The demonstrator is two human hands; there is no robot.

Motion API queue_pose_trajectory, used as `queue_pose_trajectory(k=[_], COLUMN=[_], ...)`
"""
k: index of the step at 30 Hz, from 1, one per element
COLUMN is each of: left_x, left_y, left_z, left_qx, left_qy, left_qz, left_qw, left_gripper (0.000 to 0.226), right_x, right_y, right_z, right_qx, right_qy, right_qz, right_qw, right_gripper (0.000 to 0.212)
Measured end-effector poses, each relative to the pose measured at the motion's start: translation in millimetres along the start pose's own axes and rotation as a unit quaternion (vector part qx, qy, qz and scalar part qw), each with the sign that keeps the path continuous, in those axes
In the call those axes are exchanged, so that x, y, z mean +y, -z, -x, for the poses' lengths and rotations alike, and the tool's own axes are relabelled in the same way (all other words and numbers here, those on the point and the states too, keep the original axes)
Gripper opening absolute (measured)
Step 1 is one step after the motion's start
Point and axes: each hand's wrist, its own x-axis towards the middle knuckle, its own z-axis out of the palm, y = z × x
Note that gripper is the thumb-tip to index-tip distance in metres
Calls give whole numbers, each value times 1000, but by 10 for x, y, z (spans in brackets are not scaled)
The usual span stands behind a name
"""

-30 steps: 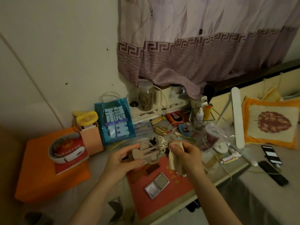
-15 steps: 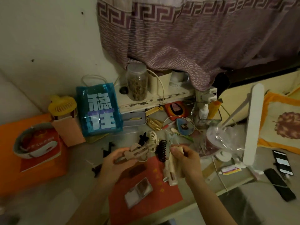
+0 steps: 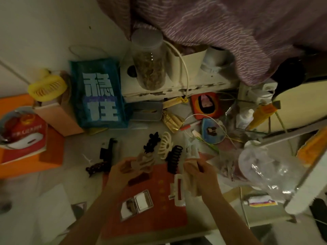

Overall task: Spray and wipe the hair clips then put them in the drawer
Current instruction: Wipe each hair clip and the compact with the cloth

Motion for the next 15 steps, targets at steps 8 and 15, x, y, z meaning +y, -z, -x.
queue_pose_trajectory(k=[8, 15], left_x=[-89, -96], left_y=[-22, 1], left_z=[-209, -352], left_qx=[-27, -49], left_qy=[-1, 17], left_qz=[3, -27], left_qw=[1000, 998], left_gripper=[46, 53], right_x=[-17, -20], right_y=[-180, -257], right_z=[-163, -221], right_qx=[-26, -14], right_qy=[11, -16], right_qz=[42, 45], right_qw=[999, 999], right_gripper=[21, 7])
